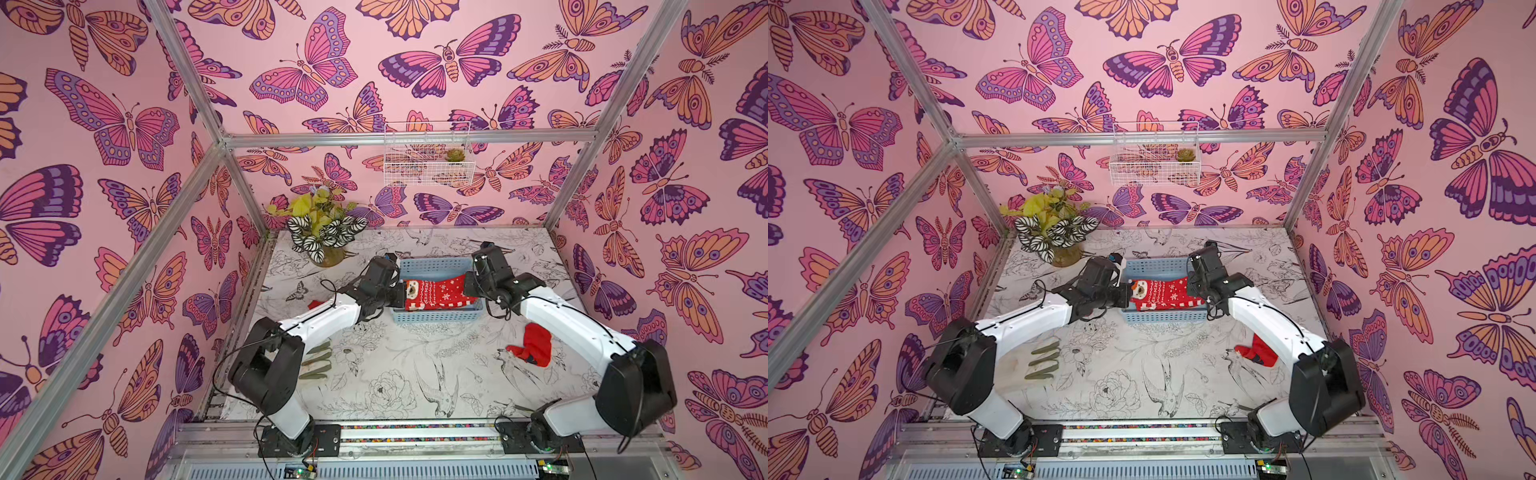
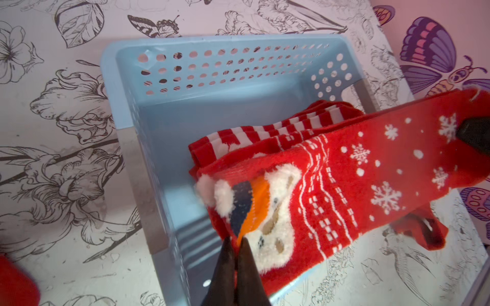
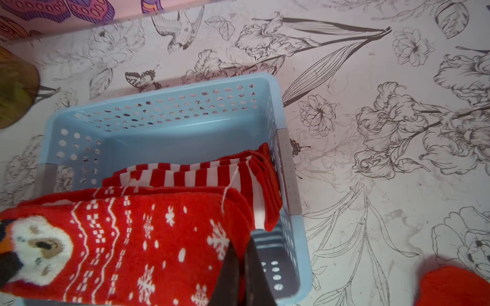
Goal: Place the socks together as a pair
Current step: Place a pair of socks in the bin.
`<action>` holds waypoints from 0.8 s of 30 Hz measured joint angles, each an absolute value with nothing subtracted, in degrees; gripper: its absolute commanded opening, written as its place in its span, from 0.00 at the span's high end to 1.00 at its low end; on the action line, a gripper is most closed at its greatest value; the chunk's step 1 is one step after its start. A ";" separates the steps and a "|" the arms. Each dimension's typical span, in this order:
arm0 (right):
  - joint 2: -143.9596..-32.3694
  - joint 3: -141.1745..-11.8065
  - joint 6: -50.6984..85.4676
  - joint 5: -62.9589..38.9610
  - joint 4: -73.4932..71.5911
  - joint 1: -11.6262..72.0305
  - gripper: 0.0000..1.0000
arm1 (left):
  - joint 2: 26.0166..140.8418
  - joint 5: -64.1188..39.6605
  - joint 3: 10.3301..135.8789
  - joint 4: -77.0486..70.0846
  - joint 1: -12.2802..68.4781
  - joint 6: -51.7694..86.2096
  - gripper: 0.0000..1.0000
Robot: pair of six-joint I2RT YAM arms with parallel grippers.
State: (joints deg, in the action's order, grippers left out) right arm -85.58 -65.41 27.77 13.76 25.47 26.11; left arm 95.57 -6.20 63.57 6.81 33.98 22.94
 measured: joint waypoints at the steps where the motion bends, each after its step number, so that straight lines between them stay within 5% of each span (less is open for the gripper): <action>1: -86.74 -65.91 27.46 13.76 25.23 25.98 1.00 | 96.53 -6.17 64.38 7.01 33.85 22.50 1.00; 19: -96.53 -69.91 25.47 12.49 23.38 22.59 1.00 | 104.20 -6.20 69.67 7.53 32.91 19.07 1.00; 21: -96.53 -69.91 25.47 12.32 23.35 22.59 1.00 | 104.20 -6.20 69.67 7.53 32.91 19.05 0.92; 24: -96.53 -69.91 25.47 12.12 23.40 22.59 0.91 | 104.20 -6.48 69.65 7.55 32.91 18.76 0.56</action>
State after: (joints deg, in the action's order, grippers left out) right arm -96.53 -69.91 25.47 12.12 23.40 22.59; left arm 104.20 -6.48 69.65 7.55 32.91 18.76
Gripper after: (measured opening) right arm 0.070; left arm 0.237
